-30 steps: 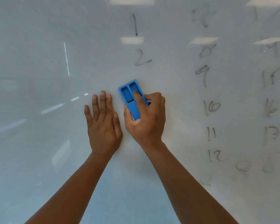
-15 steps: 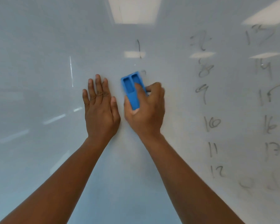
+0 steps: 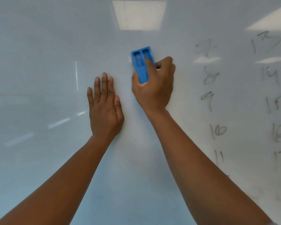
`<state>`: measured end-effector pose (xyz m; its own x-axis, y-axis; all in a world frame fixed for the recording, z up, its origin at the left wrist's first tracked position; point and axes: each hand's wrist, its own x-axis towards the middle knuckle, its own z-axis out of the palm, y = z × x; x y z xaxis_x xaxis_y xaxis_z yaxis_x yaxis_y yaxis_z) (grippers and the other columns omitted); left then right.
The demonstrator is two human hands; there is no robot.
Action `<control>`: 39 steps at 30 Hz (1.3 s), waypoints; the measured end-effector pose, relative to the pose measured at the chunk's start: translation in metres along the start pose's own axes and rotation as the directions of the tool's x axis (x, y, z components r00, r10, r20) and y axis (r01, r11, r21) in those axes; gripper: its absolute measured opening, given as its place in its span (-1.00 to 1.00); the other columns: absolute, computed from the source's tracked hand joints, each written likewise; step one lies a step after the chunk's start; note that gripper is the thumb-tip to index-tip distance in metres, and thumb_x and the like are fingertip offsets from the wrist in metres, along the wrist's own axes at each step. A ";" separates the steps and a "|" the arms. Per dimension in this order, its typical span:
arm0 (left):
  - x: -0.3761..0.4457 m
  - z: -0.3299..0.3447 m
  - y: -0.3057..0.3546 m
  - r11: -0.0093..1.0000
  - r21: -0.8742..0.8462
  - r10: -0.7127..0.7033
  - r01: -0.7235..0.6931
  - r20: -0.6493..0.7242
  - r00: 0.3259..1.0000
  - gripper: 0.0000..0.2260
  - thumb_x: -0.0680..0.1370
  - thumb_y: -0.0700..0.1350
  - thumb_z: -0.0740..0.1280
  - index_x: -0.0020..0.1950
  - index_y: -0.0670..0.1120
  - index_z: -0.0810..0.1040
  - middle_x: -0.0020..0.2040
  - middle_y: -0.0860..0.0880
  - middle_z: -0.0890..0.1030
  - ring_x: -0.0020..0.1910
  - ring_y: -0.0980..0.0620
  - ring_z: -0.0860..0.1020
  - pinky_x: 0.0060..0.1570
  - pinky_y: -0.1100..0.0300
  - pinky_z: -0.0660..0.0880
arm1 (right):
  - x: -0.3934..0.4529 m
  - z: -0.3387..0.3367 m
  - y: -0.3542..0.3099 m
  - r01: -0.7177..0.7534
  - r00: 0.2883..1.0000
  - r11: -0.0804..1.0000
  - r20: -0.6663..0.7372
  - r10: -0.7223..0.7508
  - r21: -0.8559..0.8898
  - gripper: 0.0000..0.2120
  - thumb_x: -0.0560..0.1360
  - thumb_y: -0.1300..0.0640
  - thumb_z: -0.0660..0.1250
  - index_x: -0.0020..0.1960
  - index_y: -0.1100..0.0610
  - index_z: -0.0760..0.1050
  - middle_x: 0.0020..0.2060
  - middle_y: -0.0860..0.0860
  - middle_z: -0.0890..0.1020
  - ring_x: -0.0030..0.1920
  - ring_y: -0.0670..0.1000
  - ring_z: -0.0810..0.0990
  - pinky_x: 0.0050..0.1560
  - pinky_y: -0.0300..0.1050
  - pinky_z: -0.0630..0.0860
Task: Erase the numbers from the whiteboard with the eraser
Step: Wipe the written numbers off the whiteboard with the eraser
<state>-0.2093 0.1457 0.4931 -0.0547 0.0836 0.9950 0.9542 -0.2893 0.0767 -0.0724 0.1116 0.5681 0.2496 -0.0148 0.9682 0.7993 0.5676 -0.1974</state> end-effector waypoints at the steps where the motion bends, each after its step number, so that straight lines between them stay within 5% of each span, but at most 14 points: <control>1: 0.000 0.000 -0.001 1.000 -0.003 0.004 -0.004 -0.002 1.000 -0.50 0.70 -0.07 -0.03 0.65 -0.14 0.07 0.65 -0.09 0.06 0.64 -0.06 -0.03 0.61 0.01 -0.17 | -0.005 0.001 -0.004 0.056 0.998 0.998 0.042 -0.056 0.003 -0.62 0.39 0.03 0.43 0.16 0.17 0.59 -0.05 0.19 0.49 -0.06 0.16 0.47 -0.20 0.05 0.52; 5: 0.000 -0.001 -0.005 1.000 -0.020 0.013 -0.013 0.003 1.000 -0.50 0.70 -0.07 -0.03 0.65 -0.13 0.07 0.66 -0.08 0.07 0.64 -0.04 -0.04 0.61 0.01 -0.14 | -0.024 -0.010 0.010 0.139 0.987 0.990 0.079 -0.138 -0.008 -0.62 0.37 0.03 0.44 0.14 0.16 0.60 -0.08 0.18 0.50 -0.08 0.18 0.49 -0.22 0.06 0.53; 11: -0.003 0.002 0.003 0.999 -0.004 -0.044 0.044 -0.008 0.999 -0.50 0.70 -0.08 -0.04 0.65 -0.12 0.07 0.66 -0.07 0.07 0.64 -0.03 -0.03 0.61 -0.01 -0.13 | 0.038 -0.008 0.018 -0.065 0.996 0.995 -0.059 0.060 -0.082 -0.65 0.41 -0.01 0.35 0.12 0.16 0.59 -0.01 0.19 0.48 0.00 0.17 0.47 -0.14 0.08 0.52; 20: -0.005 0.000 0.001 1.000 -0.017 -0.023 0.023 0.020 1.000 -0.50 0.70 -0.05 -0.06 0.65 -0.13 0.06 0.66 -0.08 0.05 0.64 -0.03 -0.05 0.61 -0.02 -0.12 | -0.023 -0.001 -0.004 0.178 0.973 0.984 0.151 -0.174 -0.014 -0.62 0.38 -0.01 0.42 0.14 0.14 0.58 -0.07 0.14 0.48 -0.08 0.12 0.46 -0.22 0.00 0.52; 25: -0.007 0.003 0.002 0.999 0.005 -0.036 0.036 0.005 0.999 -0.50 0.70 -0.07 -0.06 0.65 -0.13 0.05 0.66 -0.07 0.04 0.64 -0.03 -0.05 0.61 0.01 -0.15 | -0.007 -0.018 0.032 -0.027 0.998 0.997 -0.057 0.023 -0.077 -0.63 0.39 0.02 0.44 0.13 0.18 0.59 -0.07 0.20 0.49 -0.07 0.19 0.48 -0.21 0.08 0.54; 28: -0.007 0.006 0.003 0.999 0.006 -0.041 0.041 0.000 0.999 -0.50 0.70 -0.07 -0.06 0.65 -0.11 0.03 0.66 -0.06 0.03 0.64 -0.01 -0.06 0.61 0.03 -0.17 | 0.024 -0.014 0.027 -0.110 0.993 0.987 -0.065 0.103 -0.114 -0.60 0.45 -0.03 0.39 0.20 0.17 0.55 0.00 0.18 0.46 0.00 0.16 0.45 -0.12 0.10 0.55; 32: -0.007 0.007 0.002 0.999 0.009 -0.035 0.035 -0.010 0.999 -0.50 0.70 -0.06 -0.05 0.65 -0.12 0.05 0.66 -0.07 0.05 0.64 -0.02 -0.05 0.61 0.02 -0.15 | 0.031 0.003 -0.006 0.054 0.997 0.995 0.067 -0.049 -0.081 -0.58 0.44 -0.03 0.37 0.21 0.18 0.54 0.04 0.20 0.47 0.05 0.20 0.44 -0.05 0.11 0.49; 36: -0.007 0.004 0.003 0.999 -0.001 -0.032 0.032 0.006 0.999 -0.49 0.70 -0.06 -0.05 0.65 -0.14 0.06 0.66 -0.07 0.05 0.64 -0.01 -0.06 0.61 -0.04 -0.12 | 0.000 -0.001 -0.008 0.305 0.927 0.951 0.242 -0.286 -0.047 -0.56 0.42 -0.02 0.38 0.24 0.15 0.52 0.02 0.16 0.47 0.01 0.16 0.44 -0.11 0.08 0.48; 39: -0.002 0.004 0.015 0.997 -0.004 -0.073 0.073 0.016 0.997 -0.48 0.69 -0.05 -0.06 0.64 -0.18 0.03 0.66 -0.11 0.02 0.64 -0.05 -0.09 0.61 -0.06 -0.18 | -0.012 -0.019 0.025 0.351 0.916 0.935 0.225 -0.331 -0.054 -0.57 0.37 0.02 0.42 0.19 0.18 0.56 -0.04 0.18 0.50 -0.06 0.20 0.47 -0.17 0.10 0.48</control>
<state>-0.1939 0.1454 0.4919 -0.1195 0.1195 0.9856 0.9464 -0.2863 0.1495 -0.0453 0.1097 0.5482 -0.1590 -0.0168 0.9871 0.8641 0.4813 0.1474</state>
